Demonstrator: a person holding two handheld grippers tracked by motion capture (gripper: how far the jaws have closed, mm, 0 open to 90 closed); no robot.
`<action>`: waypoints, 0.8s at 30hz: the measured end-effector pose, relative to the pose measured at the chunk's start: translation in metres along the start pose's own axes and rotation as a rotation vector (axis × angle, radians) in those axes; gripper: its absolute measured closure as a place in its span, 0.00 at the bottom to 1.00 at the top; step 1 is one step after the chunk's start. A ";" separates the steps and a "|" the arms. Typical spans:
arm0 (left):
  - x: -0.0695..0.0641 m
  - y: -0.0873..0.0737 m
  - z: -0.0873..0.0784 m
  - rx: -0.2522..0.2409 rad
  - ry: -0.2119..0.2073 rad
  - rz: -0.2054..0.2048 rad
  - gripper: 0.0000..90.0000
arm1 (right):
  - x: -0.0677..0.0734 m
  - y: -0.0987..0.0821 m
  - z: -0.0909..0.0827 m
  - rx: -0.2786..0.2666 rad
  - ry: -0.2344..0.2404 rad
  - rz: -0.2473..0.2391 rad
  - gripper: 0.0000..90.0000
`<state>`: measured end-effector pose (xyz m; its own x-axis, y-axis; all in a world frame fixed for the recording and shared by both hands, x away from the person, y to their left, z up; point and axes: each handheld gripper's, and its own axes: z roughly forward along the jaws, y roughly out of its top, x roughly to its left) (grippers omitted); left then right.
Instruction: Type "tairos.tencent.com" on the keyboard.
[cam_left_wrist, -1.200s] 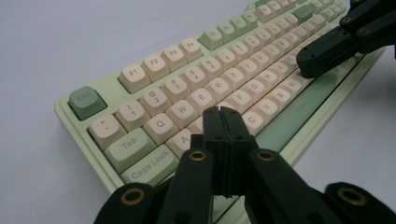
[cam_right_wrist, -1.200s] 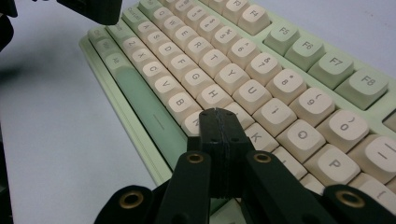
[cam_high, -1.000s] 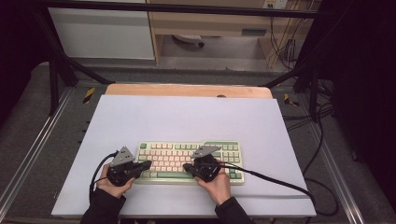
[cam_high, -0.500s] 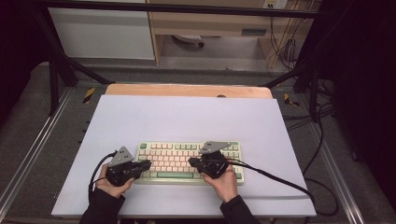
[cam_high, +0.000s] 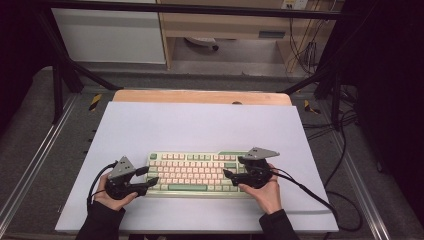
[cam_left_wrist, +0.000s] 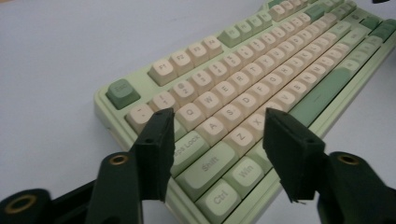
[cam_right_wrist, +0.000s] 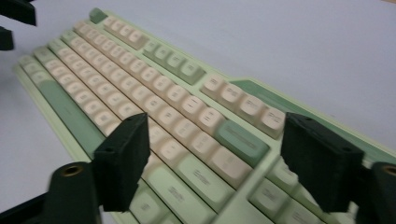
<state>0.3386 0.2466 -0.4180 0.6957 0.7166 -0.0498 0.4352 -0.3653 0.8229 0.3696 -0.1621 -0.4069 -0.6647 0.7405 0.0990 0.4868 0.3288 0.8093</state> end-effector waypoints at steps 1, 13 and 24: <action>0.001 -0.001 -0.001 0.005 0.001 0.000 0.41 | -0.004 -0.002 -0.002 -0.003 -0.009 0.001 0.20; 0.006 -0.011 -0.008 0.038 0.005 0.008 0.08 | -0.032 -0.027 -0.030 0.012 -0.009 0.049 0.01; 0.012 -0.020 -0.014 0.040 0.010 -0.004 0.05 | -0.047 -0.058 -0.046 0.028 -0.002 0.049 0.00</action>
<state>0.3302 0.2704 -0.4273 0.6879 0.7243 -0.0471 0.4605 -0.3854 0.7996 0.3466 -0.2423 -0.4318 -0.6381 0.7577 0.1369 0.5345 0.3079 0.7871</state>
